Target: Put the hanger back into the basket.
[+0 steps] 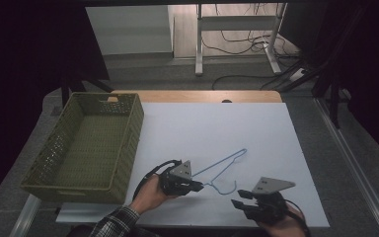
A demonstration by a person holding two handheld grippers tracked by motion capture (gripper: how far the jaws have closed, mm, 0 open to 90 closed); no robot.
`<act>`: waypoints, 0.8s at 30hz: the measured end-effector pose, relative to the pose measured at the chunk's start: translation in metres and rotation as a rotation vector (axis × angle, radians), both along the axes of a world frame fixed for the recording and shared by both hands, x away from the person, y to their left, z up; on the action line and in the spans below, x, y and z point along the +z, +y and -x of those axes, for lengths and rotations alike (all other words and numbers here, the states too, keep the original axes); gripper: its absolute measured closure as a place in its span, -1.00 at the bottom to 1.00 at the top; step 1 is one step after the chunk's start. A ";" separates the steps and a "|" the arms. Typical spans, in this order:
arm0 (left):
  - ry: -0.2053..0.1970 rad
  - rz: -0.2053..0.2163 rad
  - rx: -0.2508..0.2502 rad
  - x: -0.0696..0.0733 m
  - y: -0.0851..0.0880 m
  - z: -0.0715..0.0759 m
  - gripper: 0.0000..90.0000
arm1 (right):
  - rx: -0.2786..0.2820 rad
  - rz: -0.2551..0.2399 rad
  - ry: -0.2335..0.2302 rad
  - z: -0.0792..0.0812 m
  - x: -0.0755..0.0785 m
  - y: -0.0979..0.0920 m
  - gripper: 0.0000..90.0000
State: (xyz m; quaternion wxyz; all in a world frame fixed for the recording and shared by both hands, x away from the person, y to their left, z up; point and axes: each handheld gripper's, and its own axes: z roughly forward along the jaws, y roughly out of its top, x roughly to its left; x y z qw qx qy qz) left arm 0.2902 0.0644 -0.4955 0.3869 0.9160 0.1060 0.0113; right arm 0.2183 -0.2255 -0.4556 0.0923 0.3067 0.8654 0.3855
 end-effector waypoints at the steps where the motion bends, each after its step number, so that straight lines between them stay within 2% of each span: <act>1: 0.001 0.002 0.002 0.000 0.000 0.000 0.94 | 0.005 -0.003 -0.008 -0.001 -0.002 0.006 0.32; 4: -0.001 0.006 0.006 0.001 0.001 0.000 0.94 | 0.017 -0.032 -0.043 -0.005 -0.005 0.026 0.32; 5: -0.001 0.006 0.006 0.001 0.001 0.000 0.94 | 0.017 -0.032 -0.043 -0.005 -0.005 0.026 0.32; 6: 0.002 0.012 0.009 0.001 0.001 -0.001 0.94 | 0.013 -0.047 -0.077 -0.008 -0.005 0.035 0.34; 9: 0.001 0.011 0.010 0.002 0.001 -0.001 0.94 | 0.005 -0.073 -0.111 -0.010 -0.003 0.043 0.40; 11: 0.008 0.025 0.019 0.003 0.001 -0.001 0.94 | -0.004 -0.097 -0.131 -0.010 -0.002 0.045 0.49; 13: 0.009 0.035 0.025 0.004 0.001 -0.001 0.93 | -0.003 -0.110 -0.158 -0.009 0.000 0.048 0.68; 15: 0.001 0.040 0.027 0.005 0.002 -0.001 0.93 | -0.015 -0.104 -0.198 -0.006 0.002 0.050 0.79; 17: 0.012 0.067 0.038 0.008 0.003 -0.001 0.92 | -0.032 -0.099 -0.236 -0.005 0.006 0.051 0.87; 19: 0.005 0.074 0.041 0.009 0.002 0.000 0.86 | -0.050 -0.105 -0.250 -0.006 0.011 0.052 0.88; 20: -0.012 0.065 0.054 0.014 0.001 0.003 0.76 | -0.057 -0.097 -0.260 -0.007 0.014 0.053 0.89; 21: -0.012 0.065 0.054 0.014 0.001 0.003 0.65 | -0.057 -0.097 -0.260 -0.007 0.014 0.053 0.89; 22: -0.023 0.057 0.063 0.016 0.000 0.004 0.55 | -0.064 -0.094 -0.269 -0.009 0.020 0.055 0.90; 23: -0.024 0.049 0.065 0.019 0.000 0.006 0.55 | -0.067 -0.091 -0.273 -0.010 0.023 0.056 0.90; 24: -0.050 0.032 0.082 0.024 -0.001 0.010 0.54 | -0.072 -0.086 -0.274 -0.011 0.026 0.058 0.90</act>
